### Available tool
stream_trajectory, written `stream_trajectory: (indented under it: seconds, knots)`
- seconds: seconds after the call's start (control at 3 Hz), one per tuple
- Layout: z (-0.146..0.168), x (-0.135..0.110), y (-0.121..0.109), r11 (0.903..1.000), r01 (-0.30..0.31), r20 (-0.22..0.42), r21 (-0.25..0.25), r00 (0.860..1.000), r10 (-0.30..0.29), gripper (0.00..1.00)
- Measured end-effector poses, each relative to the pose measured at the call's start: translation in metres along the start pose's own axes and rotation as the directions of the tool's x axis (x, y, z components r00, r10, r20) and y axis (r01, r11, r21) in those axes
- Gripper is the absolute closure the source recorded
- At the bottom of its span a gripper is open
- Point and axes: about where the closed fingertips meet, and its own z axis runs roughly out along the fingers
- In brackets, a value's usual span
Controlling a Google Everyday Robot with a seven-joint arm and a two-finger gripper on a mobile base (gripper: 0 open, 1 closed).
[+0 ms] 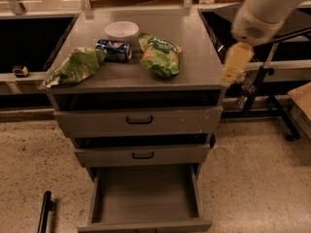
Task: Place green rice chip bag into bottom drawer
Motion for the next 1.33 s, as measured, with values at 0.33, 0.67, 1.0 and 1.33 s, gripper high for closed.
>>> stream_trajectory:
  seconds: [0.33,0.67,1.0,1.33]
  knots:
    - [0.073,-0.043,-0.079,0.9994,-0.008,0.078,0.032,0.997,0.006,0.0]
    - [0.072,-0.043,-0.079,0.9994,-0.007,0.078,0.034,0.997,0.005,0.0]
    - [0.088,-0.075,-0.075,0.9943,0.102,0.101,0.031,0.989,-0.105,0.0]
    - [0.119,-0.125,-0.063,0.9701,0.242,0.151,0.018,0.958,-0.242,0.0]
